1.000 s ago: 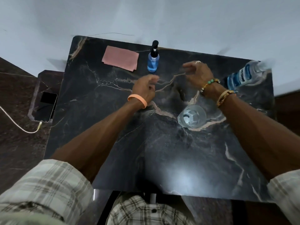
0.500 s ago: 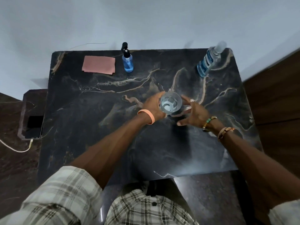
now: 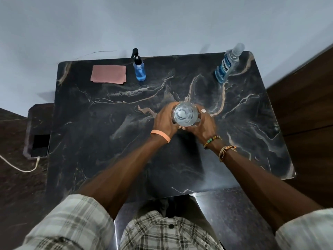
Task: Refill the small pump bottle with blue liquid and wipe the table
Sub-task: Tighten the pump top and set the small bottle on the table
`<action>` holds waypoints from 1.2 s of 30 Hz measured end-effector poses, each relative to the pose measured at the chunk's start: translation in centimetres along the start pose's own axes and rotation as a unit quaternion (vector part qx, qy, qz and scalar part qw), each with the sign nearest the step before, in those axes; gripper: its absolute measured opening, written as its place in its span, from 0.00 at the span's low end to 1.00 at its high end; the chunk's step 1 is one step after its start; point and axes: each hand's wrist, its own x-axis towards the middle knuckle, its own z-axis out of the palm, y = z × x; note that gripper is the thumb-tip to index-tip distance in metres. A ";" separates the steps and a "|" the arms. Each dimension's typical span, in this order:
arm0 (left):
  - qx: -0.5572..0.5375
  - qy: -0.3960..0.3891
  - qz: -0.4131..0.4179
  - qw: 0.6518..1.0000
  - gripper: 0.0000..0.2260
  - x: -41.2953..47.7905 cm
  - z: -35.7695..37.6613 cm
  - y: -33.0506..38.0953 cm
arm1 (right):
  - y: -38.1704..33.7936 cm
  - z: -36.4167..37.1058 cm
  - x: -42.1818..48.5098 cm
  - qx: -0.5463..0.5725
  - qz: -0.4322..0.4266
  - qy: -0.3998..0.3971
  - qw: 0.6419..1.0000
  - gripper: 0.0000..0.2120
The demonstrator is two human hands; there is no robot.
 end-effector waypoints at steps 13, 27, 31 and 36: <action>0.009 -0.001 0.031 0.999 0.29 1.4 -2.9 -0.3 | -1.9 0.4 1.1 0.090 0.010 -0.009 0.996 0.33; -0.126 -0.099 -0.102 0.982 0.35 2.8 -3.3 -1.4 | -0.9 -0.9 2.9 0.055 0.094 -0.129 0.986 0.37; -0.142 -0.070 -0.138 0.978 0.40 4.2 -1.7 -0.5 | -0.3 -1.8 4.8 -0.007 0.088 -0.123 0.989 0.43; -0.081 -0.042 -0.126 0.988 0.39 7.5 0.4 1.4 | 0.4 -3.4 7.7 0.034 0.070 -0.108 0.991 0.41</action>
